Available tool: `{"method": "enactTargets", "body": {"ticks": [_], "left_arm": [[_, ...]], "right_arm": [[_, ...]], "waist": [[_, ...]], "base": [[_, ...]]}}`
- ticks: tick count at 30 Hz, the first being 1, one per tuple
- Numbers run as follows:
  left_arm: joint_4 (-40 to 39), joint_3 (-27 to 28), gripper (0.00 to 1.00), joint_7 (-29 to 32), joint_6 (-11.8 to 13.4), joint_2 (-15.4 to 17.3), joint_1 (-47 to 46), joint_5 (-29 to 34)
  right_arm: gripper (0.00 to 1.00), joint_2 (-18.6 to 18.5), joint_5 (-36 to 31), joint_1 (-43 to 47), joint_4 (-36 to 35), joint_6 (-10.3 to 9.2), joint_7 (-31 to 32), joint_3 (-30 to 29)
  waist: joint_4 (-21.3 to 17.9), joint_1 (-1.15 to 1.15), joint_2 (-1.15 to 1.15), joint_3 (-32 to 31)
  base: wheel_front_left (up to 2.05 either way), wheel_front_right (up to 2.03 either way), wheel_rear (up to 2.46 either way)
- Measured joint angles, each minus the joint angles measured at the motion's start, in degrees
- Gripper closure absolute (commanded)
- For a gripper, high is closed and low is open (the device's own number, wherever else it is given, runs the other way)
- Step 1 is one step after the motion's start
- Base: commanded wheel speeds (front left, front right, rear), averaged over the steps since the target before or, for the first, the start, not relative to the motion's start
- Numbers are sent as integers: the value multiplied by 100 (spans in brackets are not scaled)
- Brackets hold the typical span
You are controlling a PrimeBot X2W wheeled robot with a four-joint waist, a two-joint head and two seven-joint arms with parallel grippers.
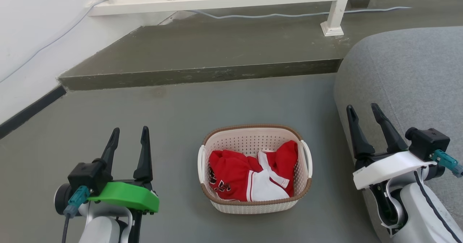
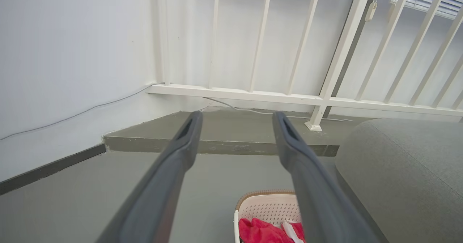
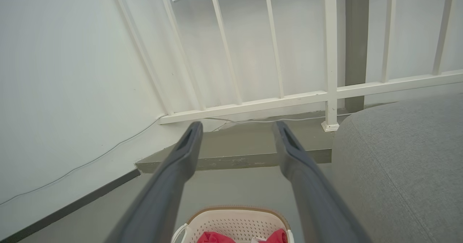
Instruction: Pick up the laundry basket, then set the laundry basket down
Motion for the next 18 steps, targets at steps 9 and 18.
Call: {"method": "enactTargets", "body": {"ticks": [9,18], "left_arm": [[0,20,0,-1,4,0,-62,0],[0,9,0,-1,4,0,-73,-20]], "right_arm": [[0,32,-15,-3,67,10,0,-67],[0,58,-45,-3,133,33,0,-109]], "waist": [[5,0,0,-7],[0,0,0,6]], "base": [[0,0,0],[0,0,0]]}}
